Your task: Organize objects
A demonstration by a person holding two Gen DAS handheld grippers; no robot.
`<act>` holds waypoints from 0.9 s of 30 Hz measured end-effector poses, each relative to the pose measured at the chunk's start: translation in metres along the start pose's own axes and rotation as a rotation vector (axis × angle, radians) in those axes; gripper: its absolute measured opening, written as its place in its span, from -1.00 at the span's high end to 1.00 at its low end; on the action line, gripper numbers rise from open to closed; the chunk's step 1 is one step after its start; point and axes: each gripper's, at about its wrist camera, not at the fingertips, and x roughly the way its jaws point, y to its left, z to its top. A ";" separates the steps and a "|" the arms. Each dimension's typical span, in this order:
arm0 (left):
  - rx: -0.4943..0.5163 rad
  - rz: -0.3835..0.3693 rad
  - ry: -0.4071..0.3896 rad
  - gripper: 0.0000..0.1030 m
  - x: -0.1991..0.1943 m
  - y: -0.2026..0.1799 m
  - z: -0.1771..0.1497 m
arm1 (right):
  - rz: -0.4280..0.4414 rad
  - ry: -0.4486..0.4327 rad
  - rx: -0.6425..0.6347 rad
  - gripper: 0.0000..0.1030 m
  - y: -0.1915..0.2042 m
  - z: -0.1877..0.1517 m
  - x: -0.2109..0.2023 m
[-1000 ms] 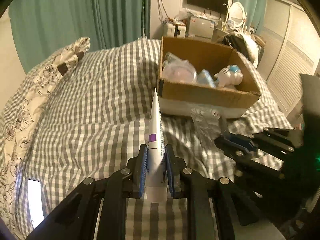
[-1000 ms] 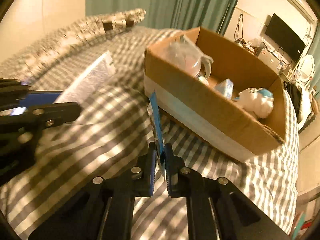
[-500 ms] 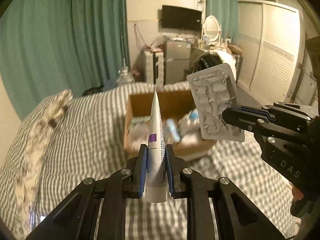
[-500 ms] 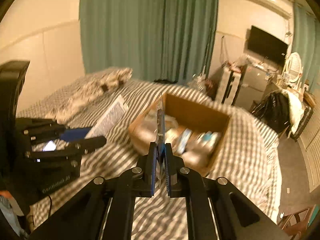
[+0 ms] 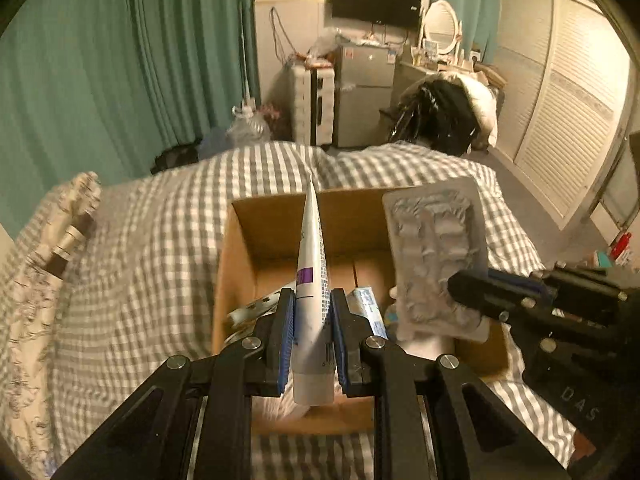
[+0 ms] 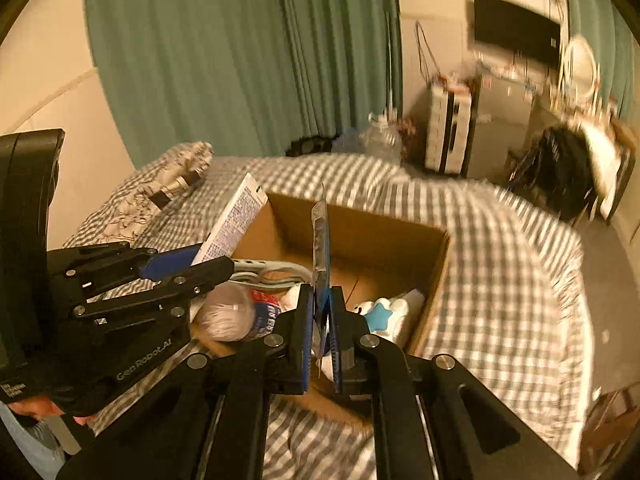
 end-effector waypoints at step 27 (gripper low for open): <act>-0.035 0.078 -0.257 -0.87 -0.142 0.015 -0.008 | -0.316 -0.234 -0.041 -0.58 0.020 -0.005 -0.128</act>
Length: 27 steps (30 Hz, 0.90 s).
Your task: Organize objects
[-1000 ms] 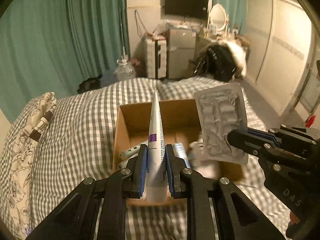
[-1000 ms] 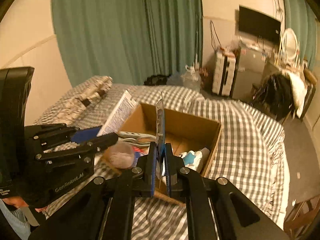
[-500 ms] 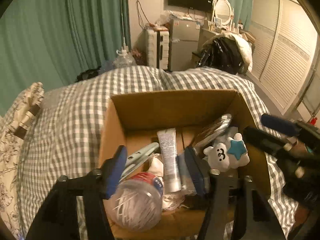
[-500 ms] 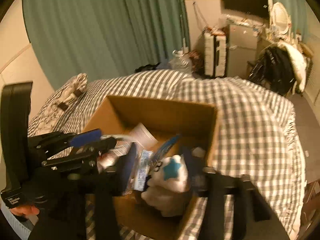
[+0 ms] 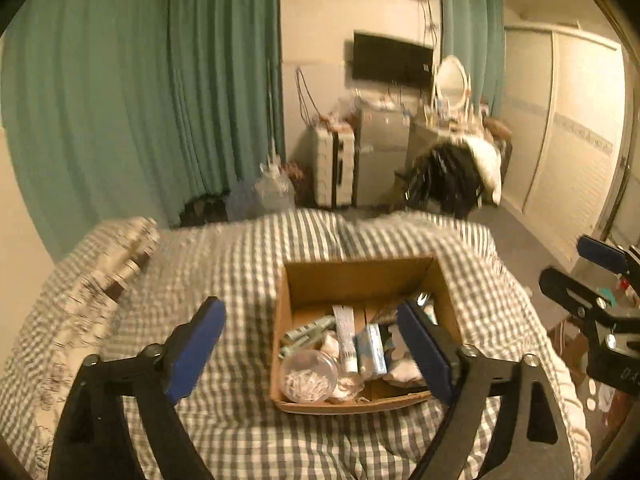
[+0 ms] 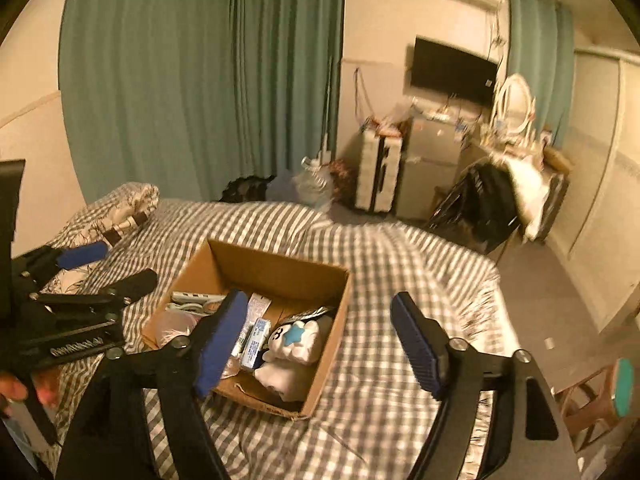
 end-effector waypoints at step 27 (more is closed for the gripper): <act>-0.196 0.159 -0.196 -1.00 -0.050 0.015 -0.095 | -0.148 -0.132 0.056 -0.99 0.030 -0.072 -0.055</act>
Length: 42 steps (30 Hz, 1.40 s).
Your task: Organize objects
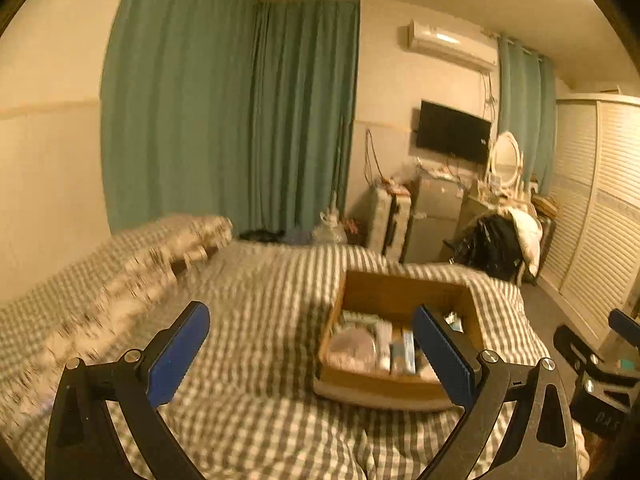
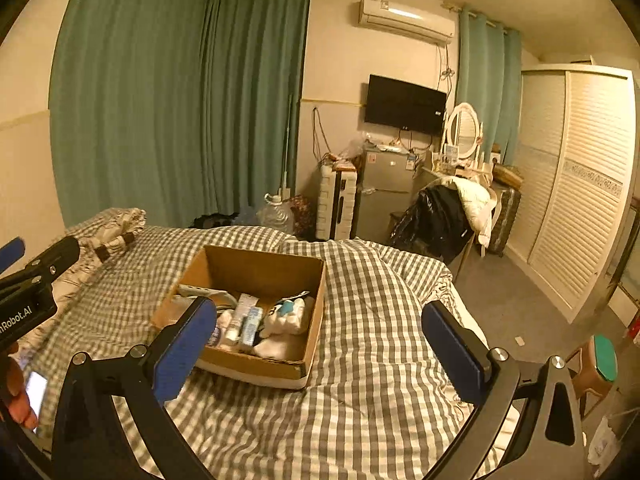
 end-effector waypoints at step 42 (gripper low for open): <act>0.122 -0.049 0.050 -1.00 0.007 -0.019 -0.024 | 0.002 0.049 -0.003 -0.99 0.007 -0.035 0.036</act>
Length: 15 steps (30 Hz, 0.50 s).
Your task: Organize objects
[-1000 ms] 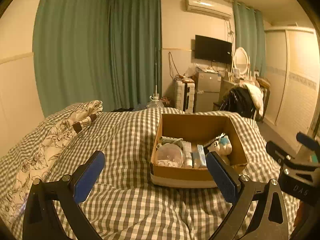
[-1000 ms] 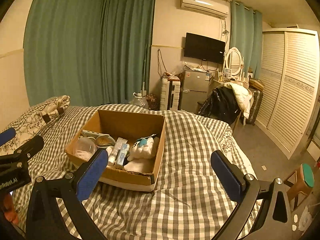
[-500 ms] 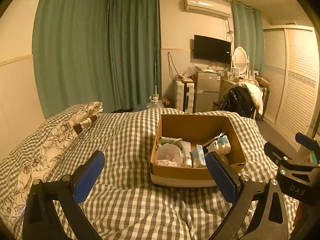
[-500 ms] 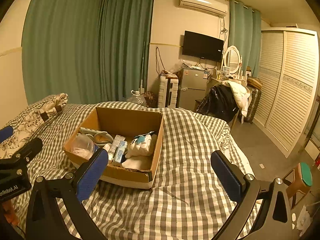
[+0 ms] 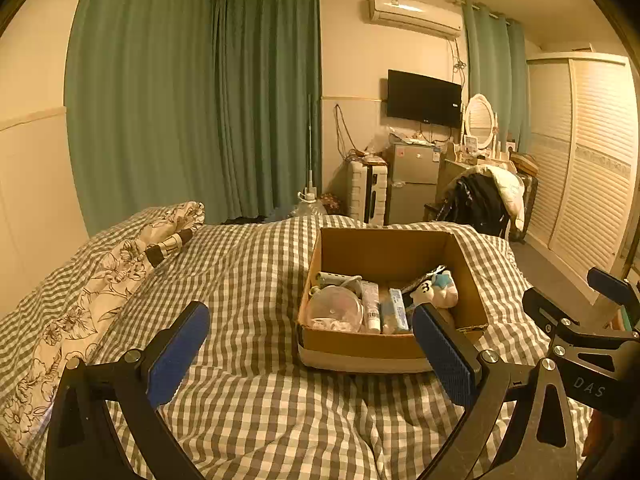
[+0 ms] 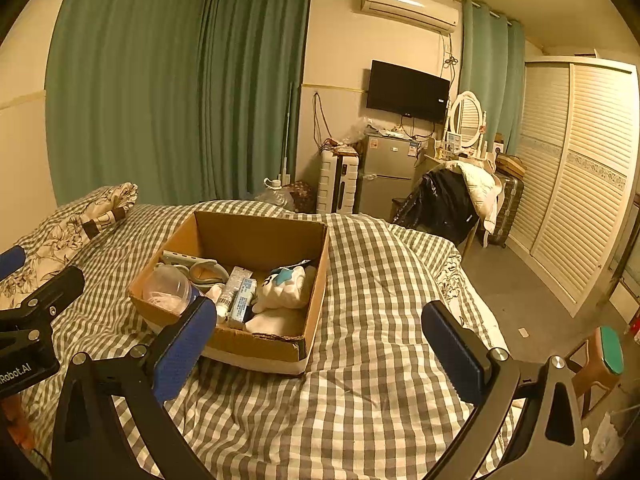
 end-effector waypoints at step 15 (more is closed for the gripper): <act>0.005 -0.008 0.010 -1.00 0.000 -0.002 -0.001 | -0.003 0.000 0.001 -0.99 0.000 -0.001 0.000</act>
